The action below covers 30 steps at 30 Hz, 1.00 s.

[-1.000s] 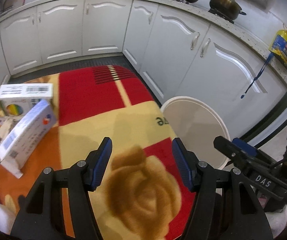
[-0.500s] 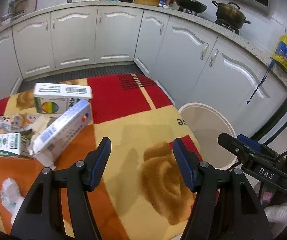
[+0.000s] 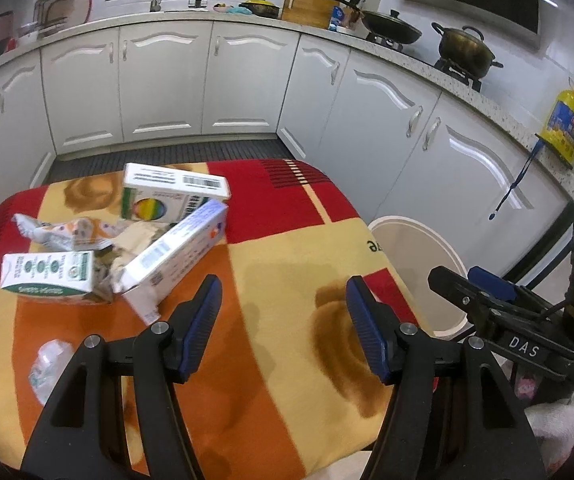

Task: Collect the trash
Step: 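Move both grippers back from the bin to the table, then grasp the clear plastic wrapper with the left gripper while the right gripper grasps the white sponge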

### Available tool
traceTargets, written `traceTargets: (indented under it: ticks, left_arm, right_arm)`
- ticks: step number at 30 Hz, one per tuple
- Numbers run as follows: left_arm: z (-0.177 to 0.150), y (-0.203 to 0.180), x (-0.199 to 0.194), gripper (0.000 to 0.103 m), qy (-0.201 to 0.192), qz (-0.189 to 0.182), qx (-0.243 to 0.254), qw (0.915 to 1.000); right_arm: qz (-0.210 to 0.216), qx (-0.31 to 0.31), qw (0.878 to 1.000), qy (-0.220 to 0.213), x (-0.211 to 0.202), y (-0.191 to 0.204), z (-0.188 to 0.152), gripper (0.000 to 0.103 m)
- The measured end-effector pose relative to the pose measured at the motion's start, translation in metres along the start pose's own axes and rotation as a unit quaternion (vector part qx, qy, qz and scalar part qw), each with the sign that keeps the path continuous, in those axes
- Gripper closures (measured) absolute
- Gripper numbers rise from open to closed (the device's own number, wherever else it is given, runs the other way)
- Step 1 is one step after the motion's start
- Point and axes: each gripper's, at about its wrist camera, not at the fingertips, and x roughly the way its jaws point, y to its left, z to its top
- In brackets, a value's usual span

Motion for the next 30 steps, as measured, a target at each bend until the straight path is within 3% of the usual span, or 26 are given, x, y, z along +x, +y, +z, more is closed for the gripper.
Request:
traceTargets:
  ticks: [18,25,30]
  left_arm:
    - [-0.029,0.084,-0.061,0.040,-0.002,0.037,-0.026,0.9990]
    - [-0.054,0.136,-0.074,0.040,0.016,0.070,-0.049,0.9962]
    - [-0.067,0.166,-0.074,0.040,0.037,0.062,-0.080,0.9942]
  right_arm:
    - [0.042,-0.060,0.997,0.015,0.004,0.066,-0.015,0.016]
    - [0.077,-0.097,0.992,0.037,0.012,0.101,-0.029,0.016]
    - [0.100,-0.120,0.986,0.057,0.021,0.127,-0.040,0.016]
